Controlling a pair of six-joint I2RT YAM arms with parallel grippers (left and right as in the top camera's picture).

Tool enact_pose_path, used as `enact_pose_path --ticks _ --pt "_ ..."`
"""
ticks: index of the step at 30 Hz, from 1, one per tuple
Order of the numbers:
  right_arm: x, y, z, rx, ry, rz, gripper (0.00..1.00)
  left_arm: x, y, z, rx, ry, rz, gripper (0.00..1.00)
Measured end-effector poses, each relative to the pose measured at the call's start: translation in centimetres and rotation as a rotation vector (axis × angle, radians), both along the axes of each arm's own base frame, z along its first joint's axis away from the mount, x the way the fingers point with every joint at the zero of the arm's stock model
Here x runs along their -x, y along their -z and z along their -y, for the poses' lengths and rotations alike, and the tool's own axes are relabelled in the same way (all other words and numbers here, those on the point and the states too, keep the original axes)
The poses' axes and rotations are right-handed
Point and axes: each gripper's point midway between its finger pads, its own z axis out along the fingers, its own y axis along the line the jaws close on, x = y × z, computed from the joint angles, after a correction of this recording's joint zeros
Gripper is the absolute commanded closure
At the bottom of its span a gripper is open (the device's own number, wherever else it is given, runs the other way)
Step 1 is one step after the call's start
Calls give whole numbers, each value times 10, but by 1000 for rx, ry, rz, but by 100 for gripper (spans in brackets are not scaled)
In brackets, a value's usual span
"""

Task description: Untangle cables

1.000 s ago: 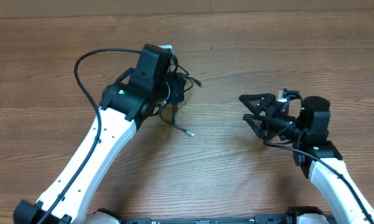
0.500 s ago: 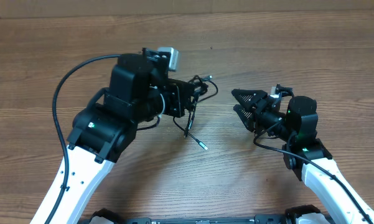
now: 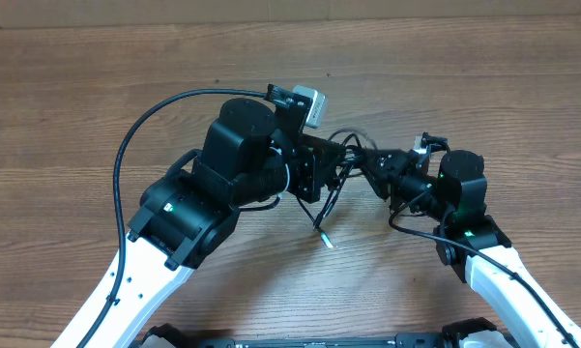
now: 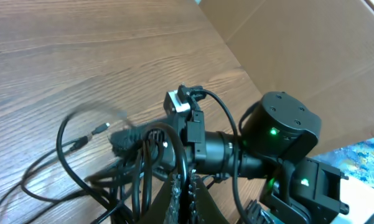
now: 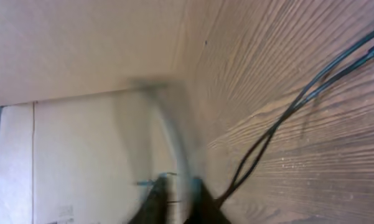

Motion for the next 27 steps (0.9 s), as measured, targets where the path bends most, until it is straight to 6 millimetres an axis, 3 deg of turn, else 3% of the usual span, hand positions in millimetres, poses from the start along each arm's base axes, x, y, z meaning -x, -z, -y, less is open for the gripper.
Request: enact_pose_path --ticks 7,13,21,27 --pt "5 -1 -5 -15 -39 -4 96 -14 18 -22 -105 -133 -8 96" --pt "12 -15 -15 -54 -118 44 96 -30 41 -65 -291 -347 0 96" --pt "21 -58 -27 -146 -239 202 96 -32 64 -122 -547 -547 -2 96" --pt "26 -91 -20 -235 -284 281 96 -28 92 -138 -700 -560 -65 96"
